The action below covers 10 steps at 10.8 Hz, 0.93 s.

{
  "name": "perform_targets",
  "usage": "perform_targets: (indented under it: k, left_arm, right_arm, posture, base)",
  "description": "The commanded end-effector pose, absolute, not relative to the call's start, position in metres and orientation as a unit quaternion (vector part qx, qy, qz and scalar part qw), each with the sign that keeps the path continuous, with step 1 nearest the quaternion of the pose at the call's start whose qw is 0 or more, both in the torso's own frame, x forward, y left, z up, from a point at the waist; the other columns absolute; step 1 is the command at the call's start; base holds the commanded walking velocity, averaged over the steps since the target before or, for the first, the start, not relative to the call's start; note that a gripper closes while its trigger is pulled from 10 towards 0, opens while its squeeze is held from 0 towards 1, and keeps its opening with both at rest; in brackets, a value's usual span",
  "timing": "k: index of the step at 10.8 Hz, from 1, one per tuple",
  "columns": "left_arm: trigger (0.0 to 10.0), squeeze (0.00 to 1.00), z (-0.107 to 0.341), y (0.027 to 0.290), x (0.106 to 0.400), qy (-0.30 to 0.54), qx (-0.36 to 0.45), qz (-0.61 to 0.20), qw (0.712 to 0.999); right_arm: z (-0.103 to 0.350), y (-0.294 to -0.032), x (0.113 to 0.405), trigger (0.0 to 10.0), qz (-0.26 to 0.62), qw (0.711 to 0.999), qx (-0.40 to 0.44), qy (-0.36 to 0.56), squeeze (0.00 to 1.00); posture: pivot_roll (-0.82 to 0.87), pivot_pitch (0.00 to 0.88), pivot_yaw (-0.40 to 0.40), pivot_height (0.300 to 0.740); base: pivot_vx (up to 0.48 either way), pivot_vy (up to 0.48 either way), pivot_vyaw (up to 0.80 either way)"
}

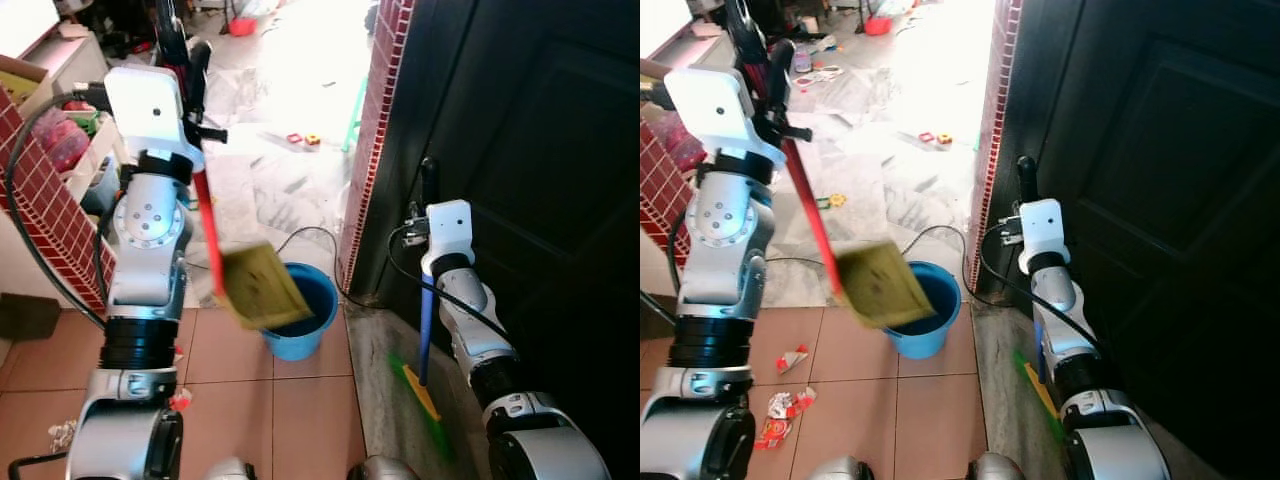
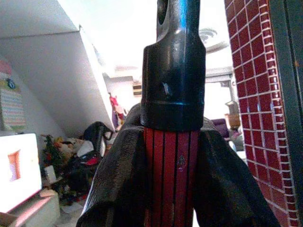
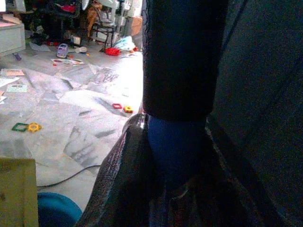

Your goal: Sweep floor

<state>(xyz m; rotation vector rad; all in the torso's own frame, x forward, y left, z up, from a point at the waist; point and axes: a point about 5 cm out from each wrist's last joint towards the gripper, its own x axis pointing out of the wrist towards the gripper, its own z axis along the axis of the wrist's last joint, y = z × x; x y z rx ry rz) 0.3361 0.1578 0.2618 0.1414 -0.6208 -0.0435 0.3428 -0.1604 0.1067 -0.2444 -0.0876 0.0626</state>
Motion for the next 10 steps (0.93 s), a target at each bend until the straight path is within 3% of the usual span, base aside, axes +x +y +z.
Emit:
perform_targets:
  k: [1, 5, 9, 10]
  left_arm:
    - [10.0, 0.0, 0.279, 0.147, 0.333, -0.351, 0.095, -0.048, 0.93]
    - [10.0, 0.0, 0.245, 0.095, 0.32, -0.33, 0.173, -0.223, 0.901]
    - [10.0, 0.0, 0.209, 0.046, 0.288, -0.278, 0.257, -0.488, 0.787]
    - [10.0, 0.0, 0.205, 0.037, 0.278, -0.266, 0.282, -0.546, 0.743]
  right_arm:
    - [0.117, -0.161, 0.346, 10.0, 0.031, 0.99, -0.125, -0.065, 0.0]
    - [0.117, -0.163, 0.345, 10.0, 0.03, 0.989, -0.126, -0.065, 0.0]
    - [0.118, -0.163, 0.346, 10.0, 0.03, 0.989, -0.126, -0.067, 0.0]
    - [0.118, -0.163, 0.345, 10.0, 0.032, 0.989, -0.127, -0.067, 0.0]
  posture:
    - [-0.09, 0.024, -0.021, 0.74]
    - [-0.09, 0.029, -0.024, 0.74]
    - [-0.08, 0.032, -0.029, 0.74]
    - [-0.08, 0.032, -0.029, 0.74]
  base:
    - [0.0, 0.0, 0.0]
    - [0.0, 0.0, 0.0]
    - [0.0, 0.0, 0.0]
    - [0.0, 0.0, 0.0]
